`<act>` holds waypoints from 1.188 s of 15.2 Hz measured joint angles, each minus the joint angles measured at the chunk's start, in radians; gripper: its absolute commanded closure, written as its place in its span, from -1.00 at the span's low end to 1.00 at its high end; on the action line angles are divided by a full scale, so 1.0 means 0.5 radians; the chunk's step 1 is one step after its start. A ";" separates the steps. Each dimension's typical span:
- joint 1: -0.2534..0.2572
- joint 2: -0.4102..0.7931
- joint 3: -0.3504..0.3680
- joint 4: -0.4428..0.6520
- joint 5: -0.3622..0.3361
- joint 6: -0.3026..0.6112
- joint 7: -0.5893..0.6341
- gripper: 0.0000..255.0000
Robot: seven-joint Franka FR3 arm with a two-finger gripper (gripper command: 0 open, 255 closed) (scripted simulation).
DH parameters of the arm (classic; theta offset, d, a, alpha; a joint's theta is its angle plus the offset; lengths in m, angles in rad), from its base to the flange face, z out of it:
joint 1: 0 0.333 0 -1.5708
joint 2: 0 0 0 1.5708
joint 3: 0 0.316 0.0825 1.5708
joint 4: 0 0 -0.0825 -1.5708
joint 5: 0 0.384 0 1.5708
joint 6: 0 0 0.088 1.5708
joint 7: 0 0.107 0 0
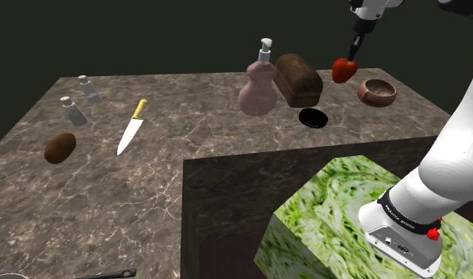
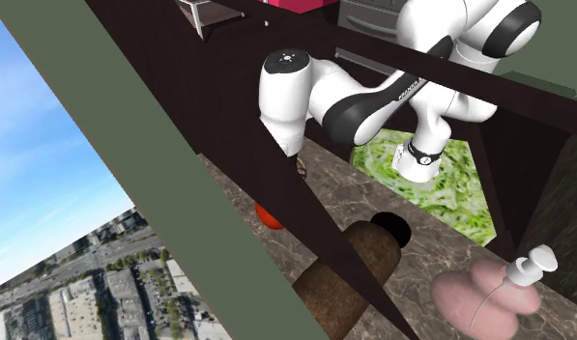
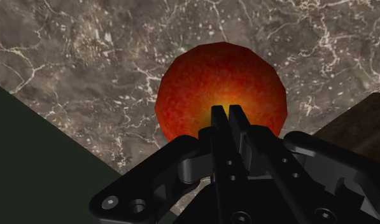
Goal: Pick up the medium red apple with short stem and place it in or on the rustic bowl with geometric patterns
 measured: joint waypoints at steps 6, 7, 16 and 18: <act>0.001 -0.036 -0.011 0.115 -0.024 -0.145 0.008 1.00; 0.000 -0.035 -0.012 0.144 -0.025 -0.173 0.010 1.00; -0.007 -0.064 -0.023 0.352 -0.044 -0.404 0.015 1.00; -0.013 -0.062 -0.025 0.415 -0.044 -0.465 0.014 1.00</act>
